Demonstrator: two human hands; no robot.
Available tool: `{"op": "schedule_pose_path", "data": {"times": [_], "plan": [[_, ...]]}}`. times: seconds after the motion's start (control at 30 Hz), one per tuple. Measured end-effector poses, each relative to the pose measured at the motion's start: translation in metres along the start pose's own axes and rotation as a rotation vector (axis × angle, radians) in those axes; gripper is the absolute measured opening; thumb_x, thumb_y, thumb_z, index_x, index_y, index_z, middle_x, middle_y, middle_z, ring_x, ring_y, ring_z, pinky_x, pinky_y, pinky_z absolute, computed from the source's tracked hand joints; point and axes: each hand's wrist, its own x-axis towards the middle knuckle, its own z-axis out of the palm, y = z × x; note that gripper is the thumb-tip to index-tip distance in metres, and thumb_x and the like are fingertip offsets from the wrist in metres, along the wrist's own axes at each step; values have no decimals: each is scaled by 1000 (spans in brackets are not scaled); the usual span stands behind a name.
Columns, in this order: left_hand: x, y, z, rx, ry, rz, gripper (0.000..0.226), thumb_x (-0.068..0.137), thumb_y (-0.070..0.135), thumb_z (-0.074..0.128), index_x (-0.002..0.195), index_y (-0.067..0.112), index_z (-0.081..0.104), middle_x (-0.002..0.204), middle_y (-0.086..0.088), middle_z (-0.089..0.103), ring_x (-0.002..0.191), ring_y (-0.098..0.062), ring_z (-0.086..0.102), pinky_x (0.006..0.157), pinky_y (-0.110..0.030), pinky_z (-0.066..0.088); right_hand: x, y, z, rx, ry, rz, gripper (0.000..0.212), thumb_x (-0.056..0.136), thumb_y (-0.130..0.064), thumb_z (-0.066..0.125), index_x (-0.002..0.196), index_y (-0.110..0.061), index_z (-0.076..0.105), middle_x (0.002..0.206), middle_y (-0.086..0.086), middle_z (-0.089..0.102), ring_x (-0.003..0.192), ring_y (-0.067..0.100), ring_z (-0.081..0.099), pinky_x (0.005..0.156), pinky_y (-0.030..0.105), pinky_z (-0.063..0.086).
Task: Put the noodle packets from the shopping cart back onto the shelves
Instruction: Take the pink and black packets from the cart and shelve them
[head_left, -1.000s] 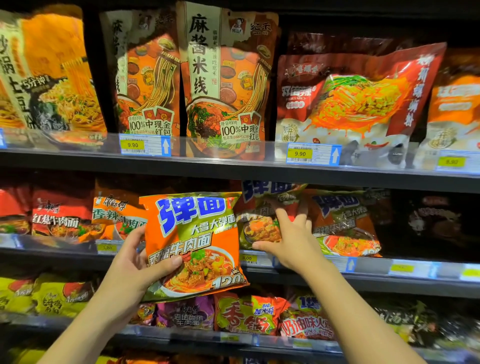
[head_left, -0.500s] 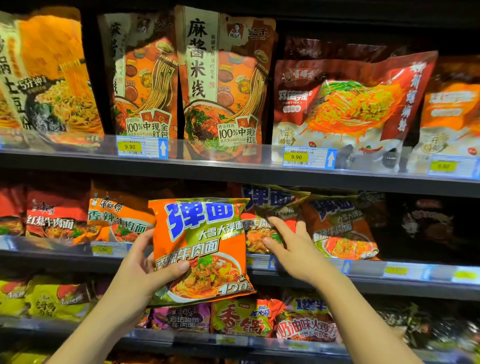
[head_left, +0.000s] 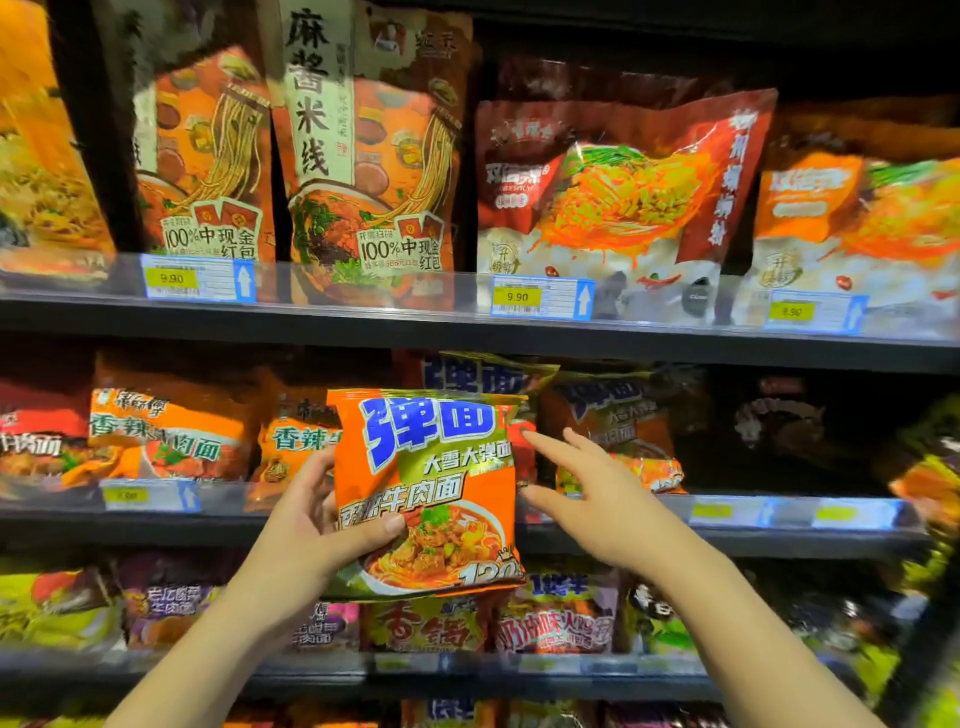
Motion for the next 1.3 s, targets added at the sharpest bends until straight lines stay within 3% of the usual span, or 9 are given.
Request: {"op": "schedule_pose_path", "data": {"times": [0.27, 0.53, 0.67, 0.77, 0.87, 1.0, 1.1, 1.17, 1.3], "plan": [[18, -29, 78, -14, -65, -33, 87, 61, 10, 96, 135, 24, 52, 121, -8, 72, 110, -26, 71, 78, -35, 63, -42, 64, -51, 16, 87, 26, 66, 96, -39, 68, 153, -45, 35, 154, -14, 42, 145, 8, 36, 118, 30, 32], [56, -38, 173, 105, -50, 79, 65, 76, -8, 77, 126, 24, 53, 110, 5, 76, 102, -13, 73, 72, -23, 60, -66, 124, -99, 3, 122, 45, 70, 93, -36, 72, 153, -44, 36, 153, -14, 43, 141, 3, 39, 118, 26, 32], [83, -39, 200, 210, -15, 143, 55, 72, 4, 80, 117, 9, 51, 101, -1, 78, 95, -19, 75, 71, -26, 61, -69, 147, -114, -3, 114, 10, 70, 95, -38, 70, 154, -46, 34, 154, -18, 40, 143, 3, 37, 119, 26, 30], [97, -39, 207, 303, 24, 129, 58, 71, 15, 85, 109, 1, 43, 101, -17, 75, 97, -33, 74, 80, -44, 62, -69, 164, -121, 10, 102, -23, 69, 95, -40, 68, 153, -50, 33, 154, -21, 39, 143, 1, 35, 119, 29, 32], [102, -41, 213, 420, 79, 131, 53, 73, 21, 87, 101, 8, 43, 99, -15, 74, 96, -30, 74, 86, -55, 59, -67, 178, -125, 11, 73, -51, 70, 95, -45, 67, 154, -52, 30, 151, -23, 39, 140, 0, 37, 116, 27, 34], [100, -44, 221, 636, 148, 201, 47, 81, 26, 84, 97, 17, 42, 95, -3, 72, 89, -13, 72, 82, -44, 59, -63, 192, -128, 6, 44, -73, 72, 94, -47, 66, 153, -56, 26, 144, -26, 40, 133, -1, 39, 107, 23, 37], [95, -44, 230, 808, 219, 245, 46, 85, 29, 81, 98, 14, 39, 86, -2, 67, 73, -10, 65, 62, -22, 53, -60, 198, -129, 20, 17, -84, 71, 95, -47, 66, 154, -55, 25, 143, -24, 41, 131, -2, 39, 107, 24, 37], [93, -41, 237, 939, 293, 222, 46, 87, 34, 78, 89, 15, 36, 75, -5, 58, 61, -17, 53, 49, -24, 39, -59, 200, -130, 30, 1, -92, 72, 95, -46, 66, 154, -55, 25, 143, -23, 42, 131, -1, 39, 108, 25, 38], [94, -32, 240, 1140, 297, 71, 42, 87, 38, 77, 81, 20, 41, 79, -2, 55, 69, -19, 53, 56, -31, 35, -57, 205, -134, 31, -16, -107, 74, 95, -47, 66, 154, -56, 22, 145, -24, 41, 137, 2, 38, 111, 28, 38]]}}
